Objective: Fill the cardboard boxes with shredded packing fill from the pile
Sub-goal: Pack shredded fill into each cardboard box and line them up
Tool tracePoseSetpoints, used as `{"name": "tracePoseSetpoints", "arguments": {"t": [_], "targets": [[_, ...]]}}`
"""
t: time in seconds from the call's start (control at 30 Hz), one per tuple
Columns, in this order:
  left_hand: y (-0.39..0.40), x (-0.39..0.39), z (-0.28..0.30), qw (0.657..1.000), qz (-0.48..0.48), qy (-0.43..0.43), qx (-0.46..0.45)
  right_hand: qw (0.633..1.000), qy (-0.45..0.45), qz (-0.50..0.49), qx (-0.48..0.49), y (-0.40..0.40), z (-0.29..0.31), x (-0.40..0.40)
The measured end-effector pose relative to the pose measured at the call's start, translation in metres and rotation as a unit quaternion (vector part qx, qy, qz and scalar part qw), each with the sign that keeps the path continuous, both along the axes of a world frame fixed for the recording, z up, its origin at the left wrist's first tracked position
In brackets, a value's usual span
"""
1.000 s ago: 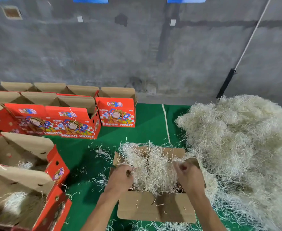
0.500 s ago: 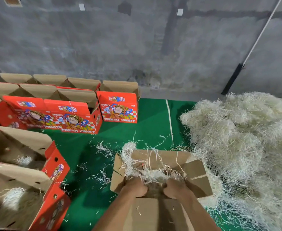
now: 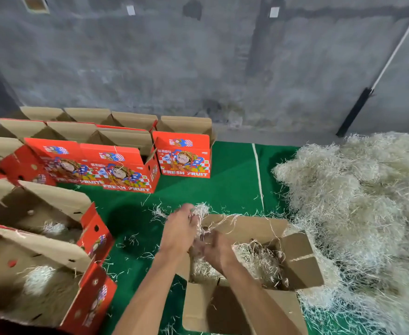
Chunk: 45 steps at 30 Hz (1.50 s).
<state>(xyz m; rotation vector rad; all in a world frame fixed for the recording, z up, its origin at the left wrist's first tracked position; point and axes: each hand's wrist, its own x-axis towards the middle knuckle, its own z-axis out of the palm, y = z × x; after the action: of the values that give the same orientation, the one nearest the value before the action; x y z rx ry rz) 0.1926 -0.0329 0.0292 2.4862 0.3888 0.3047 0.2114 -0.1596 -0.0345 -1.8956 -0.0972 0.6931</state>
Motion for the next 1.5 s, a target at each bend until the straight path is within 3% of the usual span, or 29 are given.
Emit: {"name": "tracePoseSetpoints", "arguments": {"t": [0.07,0.13,0.2,0.27,0.4,0.5,0.6,0.67,0.73,0.87,0.93,1.0,1.07,1.13,1.2,1.3,1.4,1.5], "targets": [[0.010,0.003,0.011,0.995,-0.059,0.052,0.059,0.998,0.030,-0.040,0.045,0.020,-0.004,0.001],[0.020,0.002,0.017,0.992,-0.079,0.045,0.082,0.998,0.007,-0.052,0.021,0.028,-0.004,0.002],[0.029,0.000,0.019,0.995,-0.096,0.000,0.015,0.998,-0.057,-0.040,-0.014,0.027,0.004,0.003],[0.033,-0.001,0.021,0.989,-0.087,-0.047,-0.111,0.988,-0.151,-0.026,-0.011,0.023,0.022,0.005],[0.023,-0.009,0.025,0.967,-0.011,-0.134,-0.216,0.967,-0.221,-0.062,0.107,0.017,0.083,0.019],[0.002,-0.018,0.019,0.981,-0.038,-0.123,-0.147,0.954,-0.225,-0.074,0.183,0.010,0.137,0.036],[-0.024,-0.026,0.010,0.987,-0.090,-0.099,-0.091,0.951,-0.248,-0.023,0.181,0.001,0.170,0.043],[-0.038,-0.031,0.003,0.982,-0.089,-0.095,-0.133,0.951,-0.261,-0.015,0.164,-0.005,0.177,0.045],[-0.048,-0.037,-0.014,0.987,-0.084,-0.058,-0.125,0.947,-0.266,-0.040,0.177,-0.011,0.180,0.047],[-0.060,-0.042,-0.054,0.961,-0.035,0.118,-0.247,0.930,-0.280,-0.094,0.217,-0.020,0.195,0.051],[-0.059,-0.044,-0.071,0.964,-0.018,0.199,-0.174,0.919,-0.280,-0.095,0.259,-0.022,0.206,0.052],[-0.059,-0.044,-0.081,0.955,-0.039,0.232,-0.179,0.900,-0.275,-0.098,0.323,-0.026,0.219,0.053],[-0.061,-0.040,-0.079,0.963,-0.044,0.213,-0.157,0.882,-0.273,-0.101,0.370,-0.033,0.228,0.055],[-0.064,-0.038,-0.068,0.982,-0.017,0.102,-0.155,0.886,-0.281,-0.101,0.355,-0.039,0.230,0.056],[-0.073,-0.034,-0.035,0.959,0.026,-0.038,-0.280,0.890,-0.297,-0.100,0.330,-0.042,0.230,0.056],[-0.089,-0.015,0.007,0.953,0.007,-0.145,-0.266,0.898,-0.296,-0.085,0.315,-0.041,0.238,0.056],[-0.103,0.015,0.039,0.961,-0.063,-0.152,-0.221,0.903,-0.303,-0.069,0.297,-0.040,0.243,0.053],[-0.117,0.033,0.046,0.921,-0.148,-0.130,-0.336,0.902,-0.295,-0.096,0.300,-0.045,0.244,0.053]]}}
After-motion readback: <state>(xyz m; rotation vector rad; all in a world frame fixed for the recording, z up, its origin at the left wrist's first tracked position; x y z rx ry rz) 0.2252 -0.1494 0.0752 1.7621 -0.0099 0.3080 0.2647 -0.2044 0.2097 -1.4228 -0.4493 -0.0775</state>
